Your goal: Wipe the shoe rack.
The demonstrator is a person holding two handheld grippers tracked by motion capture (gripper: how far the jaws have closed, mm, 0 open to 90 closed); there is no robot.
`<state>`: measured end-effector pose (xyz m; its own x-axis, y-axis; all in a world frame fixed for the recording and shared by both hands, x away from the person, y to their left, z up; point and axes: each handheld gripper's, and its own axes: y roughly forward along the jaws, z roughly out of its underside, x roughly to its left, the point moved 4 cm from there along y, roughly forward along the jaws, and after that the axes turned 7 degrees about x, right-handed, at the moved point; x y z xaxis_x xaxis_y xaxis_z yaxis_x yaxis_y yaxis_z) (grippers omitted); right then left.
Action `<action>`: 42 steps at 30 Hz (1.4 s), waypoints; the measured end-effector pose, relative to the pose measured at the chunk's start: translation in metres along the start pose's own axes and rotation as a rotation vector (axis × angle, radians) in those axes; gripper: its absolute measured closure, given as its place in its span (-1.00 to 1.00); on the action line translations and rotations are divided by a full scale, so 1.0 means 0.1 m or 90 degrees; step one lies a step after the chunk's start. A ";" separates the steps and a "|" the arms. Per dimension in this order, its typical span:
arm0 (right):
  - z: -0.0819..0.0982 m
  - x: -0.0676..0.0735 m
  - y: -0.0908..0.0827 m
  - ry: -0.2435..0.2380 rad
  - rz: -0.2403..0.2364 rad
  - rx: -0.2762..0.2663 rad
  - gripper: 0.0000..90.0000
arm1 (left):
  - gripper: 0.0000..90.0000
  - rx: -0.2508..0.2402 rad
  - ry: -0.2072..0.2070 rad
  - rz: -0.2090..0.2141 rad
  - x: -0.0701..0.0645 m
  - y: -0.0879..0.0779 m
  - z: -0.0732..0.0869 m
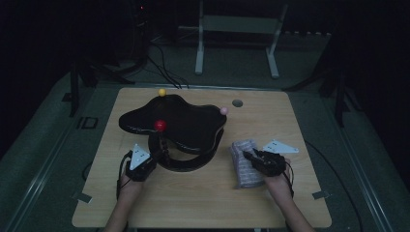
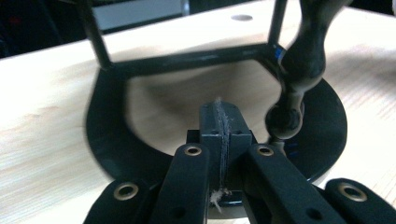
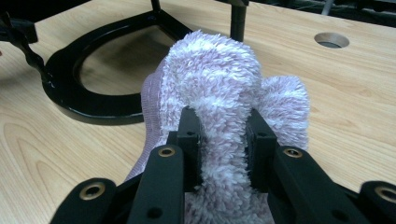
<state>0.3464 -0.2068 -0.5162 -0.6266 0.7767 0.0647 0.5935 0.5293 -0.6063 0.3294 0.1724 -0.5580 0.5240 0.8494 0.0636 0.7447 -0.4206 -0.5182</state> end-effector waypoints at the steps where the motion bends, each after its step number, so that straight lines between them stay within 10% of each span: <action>1: 0.01 0.00 -0.01 0.002 -0.001 0.003 0.62 | 0.99 0.002 -0.002 0.010 -0.02 0.02 0.00; 29: 0.19 0.06 -0.15 0.018 -0.021 -0.002 0.62 | 0.91 0.018 0.055 0.011 -0.90 0.15 -0.10; 42: 0.21 0.09 -0.22 0.018 -0.022 -0.011 0.62 | 0.91 0.025 0.111 0.091 -1.41 0.22 -0.16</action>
<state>0.3173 -0.2185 -0.5191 -0.6324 0.7669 0.1088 0.5805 0.5622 -0.5890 0.2784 0.0388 -0.5649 0.6888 0.7128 0.1319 0.6431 -0.5169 -0.5649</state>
